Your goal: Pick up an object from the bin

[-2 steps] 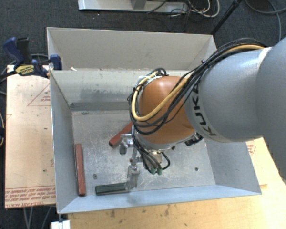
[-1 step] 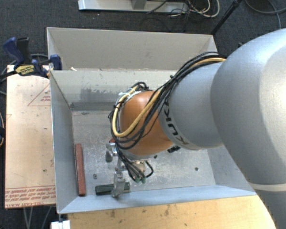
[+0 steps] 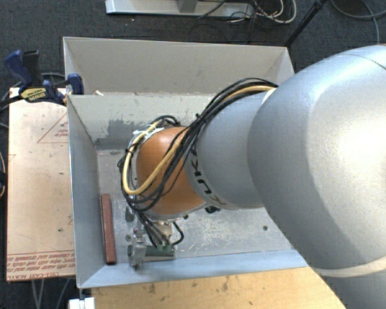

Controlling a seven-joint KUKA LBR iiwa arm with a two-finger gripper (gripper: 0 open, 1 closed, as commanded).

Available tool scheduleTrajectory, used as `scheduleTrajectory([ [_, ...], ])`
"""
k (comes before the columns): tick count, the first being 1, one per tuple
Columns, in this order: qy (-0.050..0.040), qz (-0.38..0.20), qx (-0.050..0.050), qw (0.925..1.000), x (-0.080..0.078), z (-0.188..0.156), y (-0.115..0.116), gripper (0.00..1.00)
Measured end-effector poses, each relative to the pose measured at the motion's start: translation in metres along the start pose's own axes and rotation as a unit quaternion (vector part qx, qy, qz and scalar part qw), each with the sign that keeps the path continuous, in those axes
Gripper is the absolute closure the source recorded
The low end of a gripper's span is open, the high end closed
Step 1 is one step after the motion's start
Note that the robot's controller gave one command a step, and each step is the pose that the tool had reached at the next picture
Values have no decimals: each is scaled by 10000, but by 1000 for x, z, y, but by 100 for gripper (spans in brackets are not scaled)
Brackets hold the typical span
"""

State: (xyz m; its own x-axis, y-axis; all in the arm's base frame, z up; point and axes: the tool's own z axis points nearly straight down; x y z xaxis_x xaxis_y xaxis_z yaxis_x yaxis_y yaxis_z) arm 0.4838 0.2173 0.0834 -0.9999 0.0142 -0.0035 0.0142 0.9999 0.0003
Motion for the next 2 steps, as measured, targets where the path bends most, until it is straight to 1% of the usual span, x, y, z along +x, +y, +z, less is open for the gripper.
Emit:
scheduleTrajectory([
  [1, 6, -1437, -6, 9896, 0, 13, -43, 100],
  [2, 2, -1437, -7, 9896, 0, 13, -43, 100],
])
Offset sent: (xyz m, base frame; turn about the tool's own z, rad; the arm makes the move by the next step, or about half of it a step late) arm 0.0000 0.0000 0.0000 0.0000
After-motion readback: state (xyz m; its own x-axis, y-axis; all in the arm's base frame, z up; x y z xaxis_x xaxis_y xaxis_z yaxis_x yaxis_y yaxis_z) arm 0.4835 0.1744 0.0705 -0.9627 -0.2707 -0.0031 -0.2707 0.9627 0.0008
